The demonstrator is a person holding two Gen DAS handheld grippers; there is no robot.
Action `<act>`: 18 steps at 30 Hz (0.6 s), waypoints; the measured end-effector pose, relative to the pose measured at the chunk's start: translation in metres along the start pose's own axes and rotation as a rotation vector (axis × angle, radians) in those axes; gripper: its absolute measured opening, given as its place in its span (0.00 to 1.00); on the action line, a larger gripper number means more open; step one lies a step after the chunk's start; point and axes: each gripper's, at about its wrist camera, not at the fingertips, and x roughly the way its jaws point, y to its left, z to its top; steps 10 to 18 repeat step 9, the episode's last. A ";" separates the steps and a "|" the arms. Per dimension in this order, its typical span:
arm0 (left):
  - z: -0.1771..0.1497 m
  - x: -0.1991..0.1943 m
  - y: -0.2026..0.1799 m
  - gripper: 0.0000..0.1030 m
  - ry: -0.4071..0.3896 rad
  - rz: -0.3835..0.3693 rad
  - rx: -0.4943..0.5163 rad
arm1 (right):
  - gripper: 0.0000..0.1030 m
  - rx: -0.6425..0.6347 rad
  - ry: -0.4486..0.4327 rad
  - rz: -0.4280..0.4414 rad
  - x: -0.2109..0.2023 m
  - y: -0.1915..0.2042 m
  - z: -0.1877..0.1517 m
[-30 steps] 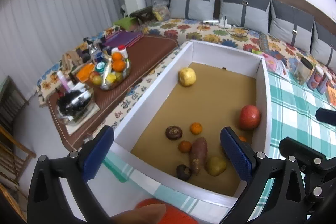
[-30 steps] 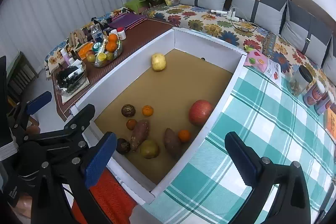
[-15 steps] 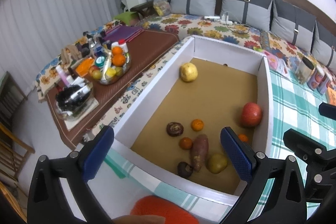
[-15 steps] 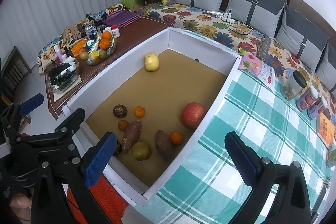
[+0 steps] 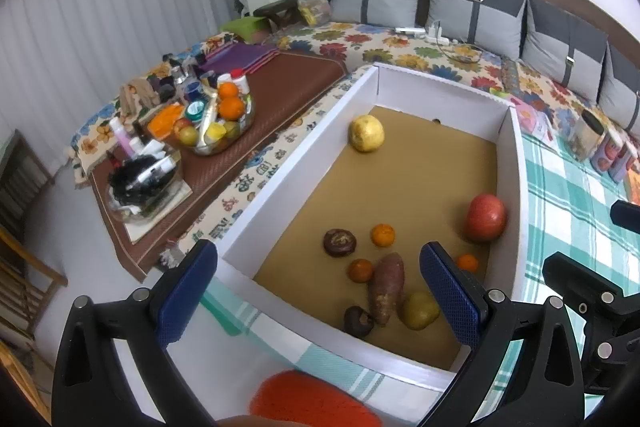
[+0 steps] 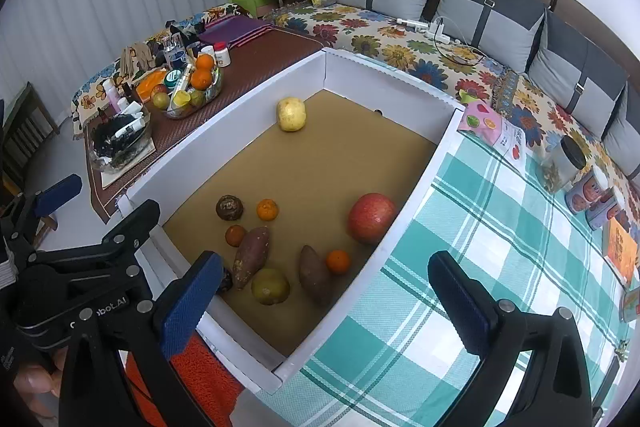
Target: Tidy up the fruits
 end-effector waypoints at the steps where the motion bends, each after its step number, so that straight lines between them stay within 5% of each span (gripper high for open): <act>1: 0.000 0.001 0.000 0.99 0.002 -0.002 0.000 | 0.99 0.000 0.000 -0.001 0.000 0.000 0.000; 18: 0.001 0.004 0.005 0.99 0.018 -0.050 -0.023 | 0.99 -0.001 0.000 0.003 0.001 0.002 0.000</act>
